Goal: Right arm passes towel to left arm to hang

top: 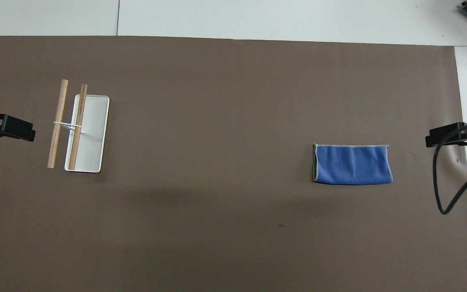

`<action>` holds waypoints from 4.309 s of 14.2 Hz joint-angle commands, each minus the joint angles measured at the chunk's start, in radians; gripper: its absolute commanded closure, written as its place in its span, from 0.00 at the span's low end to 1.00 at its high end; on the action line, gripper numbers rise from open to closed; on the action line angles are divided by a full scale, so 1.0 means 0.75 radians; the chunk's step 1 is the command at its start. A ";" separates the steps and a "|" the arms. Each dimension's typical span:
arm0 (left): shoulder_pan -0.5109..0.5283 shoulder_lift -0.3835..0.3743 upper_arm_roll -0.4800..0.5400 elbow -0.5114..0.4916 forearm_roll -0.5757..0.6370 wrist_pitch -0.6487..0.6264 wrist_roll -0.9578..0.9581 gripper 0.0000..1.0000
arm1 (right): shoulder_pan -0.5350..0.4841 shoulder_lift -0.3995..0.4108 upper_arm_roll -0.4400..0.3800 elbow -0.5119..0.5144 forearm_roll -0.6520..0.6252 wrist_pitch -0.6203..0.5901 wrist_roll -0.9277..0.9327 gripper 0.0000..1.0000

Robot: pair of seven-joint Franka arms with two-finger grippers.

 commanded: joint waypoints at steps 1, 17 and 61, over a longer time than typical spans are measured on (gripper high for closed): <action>0.004 -0.029 0.004 -0.026 -0.008 -0.011 0.017 0.00 | -0.019 -0.024 0.003 -0.022 0.030 0.002 -0.036 0.00; 0.004 -0.031 0.004 -0.026 -0.008 -0.011 0.017 0.00 | -0.019 -0.048 -0.001 -0.040 0.028 -0.013 -0.038 0.00; 0.004 -0.029 0.004 -0.026 -0.008 -0.011 0.017 0.00 | 0.065 0.271 0.009 -0.969 0.094 1.382 -0.016 0.00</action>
